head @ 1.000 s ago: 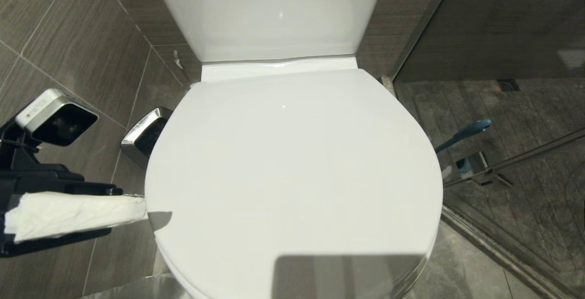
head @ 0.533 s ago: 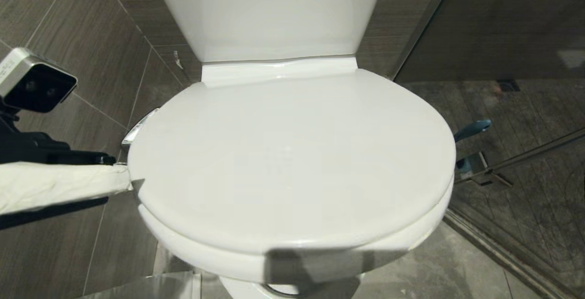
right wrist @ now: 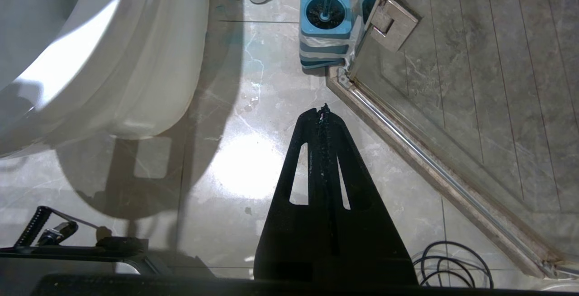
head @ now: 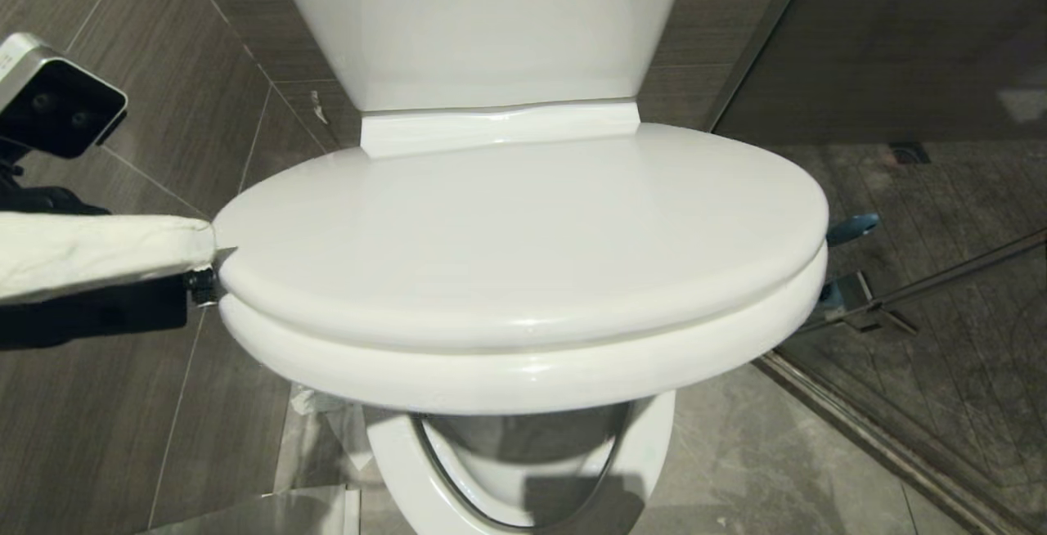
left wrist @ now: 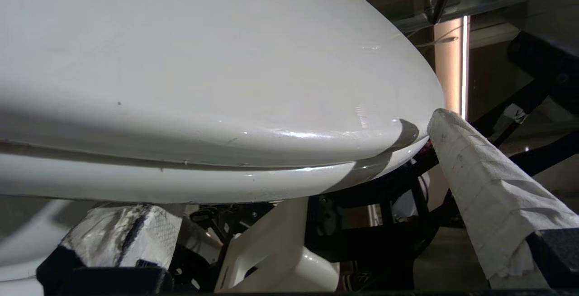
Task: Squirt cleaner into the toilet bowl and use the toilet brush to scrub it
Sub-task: Use the left hand to lift the toilet lid slightly
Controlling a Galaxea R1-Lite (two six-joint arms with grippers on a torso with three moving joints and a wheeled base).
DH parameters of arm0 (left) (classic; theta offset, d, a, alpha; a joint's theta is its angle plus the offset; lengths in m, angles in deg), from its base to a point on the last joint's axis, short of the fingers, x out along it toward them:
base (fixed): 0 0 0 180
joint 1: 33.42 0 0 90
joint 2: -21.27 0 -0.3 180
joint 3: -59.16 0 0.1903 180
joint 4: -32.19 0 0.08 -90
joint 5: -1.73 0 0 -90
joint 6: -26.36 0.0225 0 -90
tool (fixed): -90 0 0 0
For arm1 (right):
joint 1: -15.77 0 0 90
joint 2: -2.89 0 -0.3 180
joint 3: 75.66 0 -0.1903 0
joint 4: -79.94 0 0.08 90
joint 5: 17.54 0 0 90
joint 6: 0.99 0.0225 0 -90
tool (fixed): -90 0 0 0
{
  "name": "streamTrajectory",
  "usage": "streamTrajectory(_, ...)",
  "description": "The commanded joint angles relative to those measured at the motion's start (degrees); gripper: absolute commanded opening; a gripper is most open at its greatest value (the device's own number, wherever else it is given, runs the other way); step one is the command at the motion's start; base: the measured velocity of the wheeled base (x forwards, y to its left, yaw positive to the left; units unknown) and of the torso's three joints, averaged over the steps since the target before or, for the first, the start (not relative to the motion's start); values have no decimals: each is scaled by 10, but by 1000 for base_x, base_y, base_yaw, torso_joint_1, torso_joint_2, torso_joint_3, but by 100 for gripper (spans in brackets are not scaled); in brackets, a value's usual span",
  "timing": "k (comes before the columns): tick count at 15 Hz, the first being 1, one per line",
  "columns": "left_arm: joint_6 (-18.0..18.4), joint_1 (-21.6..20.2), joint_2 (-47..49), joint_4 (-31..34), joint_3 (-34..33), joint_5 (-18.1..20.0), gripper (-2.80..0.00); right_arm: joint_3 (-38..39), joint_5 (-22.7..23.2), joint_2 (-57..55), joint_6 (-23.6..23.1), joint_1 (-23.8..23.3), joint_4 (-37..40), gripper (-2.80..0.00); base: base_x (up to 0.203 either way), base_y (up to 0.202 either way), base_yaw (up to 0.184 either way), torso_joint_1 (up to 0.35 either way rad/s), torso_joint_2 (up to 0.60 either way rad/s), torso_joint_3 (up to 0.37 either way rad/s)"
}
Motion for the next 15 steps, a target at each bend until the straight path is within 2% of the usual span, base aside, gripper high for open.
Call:
streamTrajectory(1,-57,0,-1,-24,8,4,0,0,0,0,0,0,0,-280,0,0,0,0,0,0)
streamTrajectory(4,-156,0,-1,-123,14,4,0,0,0,0,0,0,0,-280,0,0,0,0,0,0)
streamTrajectory(8,-312,0,-3,-259,17,6,0,0,0,0,0,0,0,-280,0,0,0,0,0,0)
streamTrajectory(9,-341,0,-4,-282,18,7,0,-1,0,0,0,0,0,-280,0,0,0,0,0,0)
streamTrajectory(12,-388,0,-6,-340,24,6,0,0,0,0,0,0,0,-280,0,0,0,0,0,0)
streamTrajectory(15,-405,0,4,-417,26,2,0,0,0,0,0,0,0,-280,0,0,0,0,0,0)
